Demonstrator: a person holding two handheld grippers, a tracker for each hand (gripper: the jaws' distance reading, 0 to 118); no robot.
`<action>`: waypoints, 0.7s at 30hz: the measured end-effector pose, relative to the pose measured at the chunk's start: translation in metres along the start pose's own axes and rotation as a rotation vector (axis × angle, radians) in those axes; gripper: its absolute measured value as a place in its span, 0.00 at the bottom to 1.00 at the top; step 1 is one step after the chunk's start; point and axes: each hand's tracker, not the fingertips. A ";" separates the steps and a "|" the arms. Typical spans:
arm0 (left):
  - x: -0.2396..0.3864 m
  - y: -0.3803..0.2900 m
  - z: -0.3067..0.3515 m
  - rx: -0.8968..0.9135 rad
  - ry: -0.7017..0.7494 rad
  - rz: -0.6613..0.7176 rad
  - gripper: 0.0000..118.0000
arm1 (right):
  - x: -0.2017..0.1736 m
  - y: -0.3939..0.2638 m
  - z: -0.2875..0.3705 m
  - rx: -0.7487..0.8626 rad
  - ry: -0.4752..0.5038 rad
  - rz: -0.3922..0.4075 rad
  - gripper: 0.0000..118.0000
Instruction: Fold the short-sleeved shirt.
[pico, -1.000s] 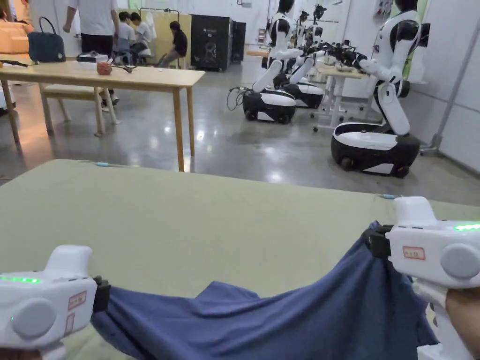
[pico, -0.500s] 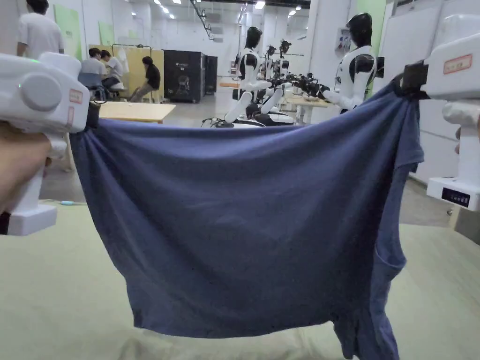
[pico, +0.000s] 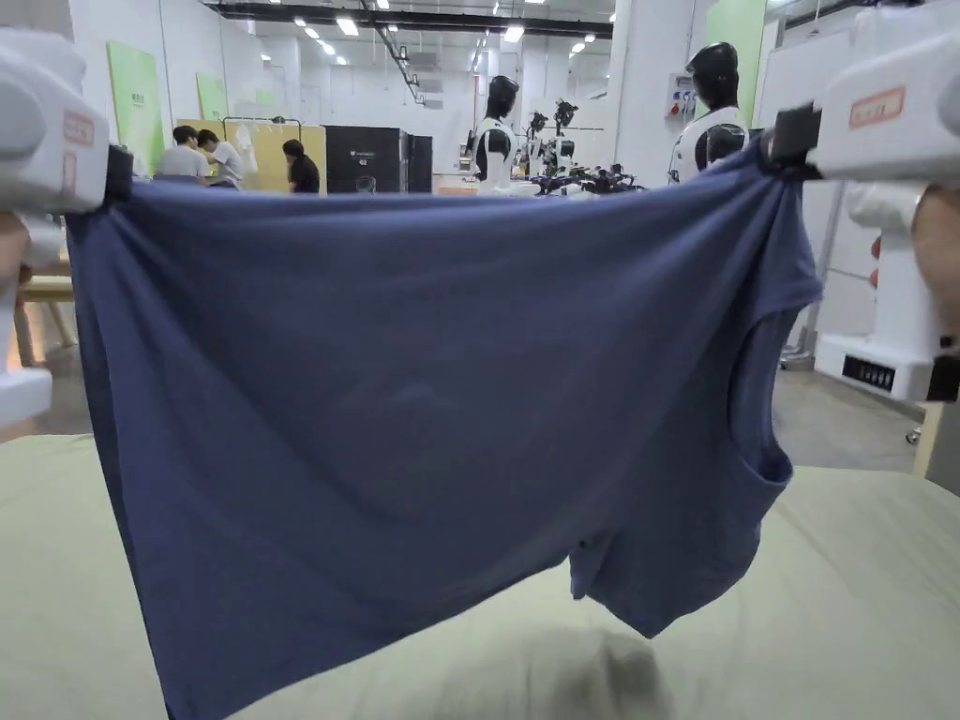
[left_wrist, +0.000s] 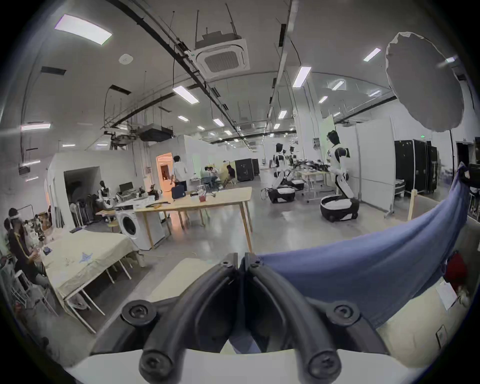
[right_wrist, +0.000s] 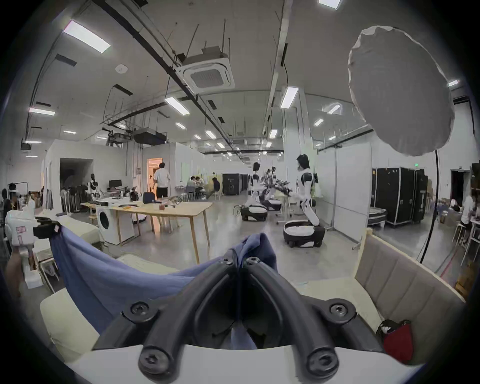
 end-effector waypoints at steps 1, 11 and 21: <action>0.003 -0.017 -0.007 -0.022 0.006 -0.005 0.02 | 0.001 -0.015 -0.006 -0.020 -0.001 -0.008 0.03; 0.028 -0.123 0.040 -0.084 -0.074 0.032 0.02 | 0.020 -0.105 0.029 -0.089 -0.005 -0.033 0.03; 0.033 -0.295 0.206 -0.254 -0.220 -0.018 0.02 | 0.010 -0.288 0.220 -0.291 0.093 0.064 0.03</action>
